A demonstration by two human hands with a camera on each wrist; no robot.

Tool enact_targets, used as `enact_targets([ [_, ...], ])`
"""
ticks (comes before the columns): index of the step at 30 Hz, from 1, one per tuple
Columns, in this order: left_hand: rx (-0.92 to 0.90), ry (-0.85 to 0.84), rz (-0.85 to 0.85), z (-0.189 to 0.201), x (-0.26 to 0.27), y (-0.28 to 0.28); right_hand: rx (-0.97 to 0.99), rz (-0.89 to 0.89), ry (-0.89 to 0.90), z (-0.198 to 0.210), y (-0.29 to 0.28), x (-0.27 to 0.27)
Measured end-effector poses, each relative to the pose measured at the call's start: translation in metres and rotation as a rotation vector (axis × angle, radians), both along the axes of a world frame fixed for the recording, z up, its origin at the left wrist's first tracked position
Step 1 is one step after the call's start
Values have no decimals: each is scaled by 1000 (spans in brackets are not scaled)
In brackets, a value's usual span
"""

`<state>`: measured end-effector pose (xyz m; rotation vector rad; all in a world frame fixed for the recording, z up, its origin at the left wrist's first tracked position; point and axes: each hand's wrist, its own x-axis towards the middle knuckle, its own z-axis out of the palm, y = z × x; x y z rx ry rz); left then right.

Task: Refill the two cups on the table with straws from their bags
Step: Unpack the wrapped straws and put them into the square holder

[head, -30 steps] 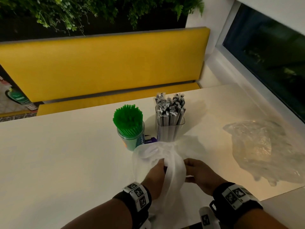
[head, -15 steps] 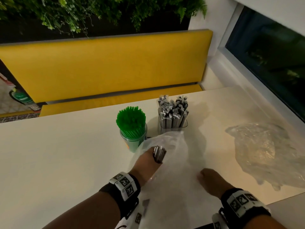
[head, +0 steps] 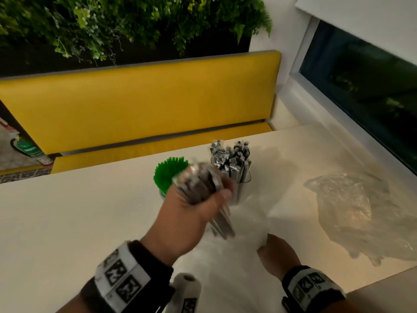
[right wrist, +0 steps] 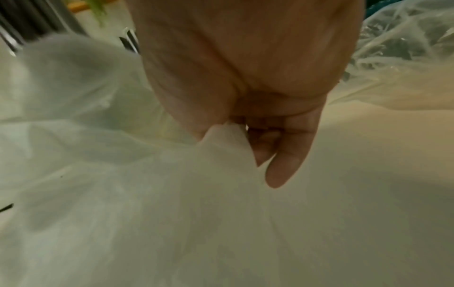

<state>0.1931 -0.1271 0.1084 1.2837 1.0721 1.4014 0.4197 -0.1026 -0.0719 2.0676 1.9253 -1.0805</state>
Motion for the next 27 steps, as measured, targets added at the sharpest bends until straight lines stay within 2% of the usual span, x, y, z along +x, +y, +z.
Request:
enact_targets([
  [3,68,-98,66,39,-4,17,-92,-13,-8,14,11,1],
  [6,56,-49,120,50,-3,37,-182,119,-138,37,30,18],
  [7,40,-50,134,51,-2,43,-151,175,-212,52,36,22],
  [9,6,-57,154,51,1,56,70,233,-292,79,46,24],
  [10,-8,-50,169,50,4,63,220,238,-285,88,52,18],
  [12,-42,-48,205,48,11,78,487,280,-146,100,64,-3],
  [14,-83,-42,244,42,17,97,600,353,-64,97,77,-25],
  [19,-150,-85,363,21,20,138,595,327,19,75,97,-38],
  [24,-44,-123,469,5,23,155,572,360,12,72,107,-40],
  [27,11,-79,479,-3,26,158,531,381,21,72,112,-40],
])
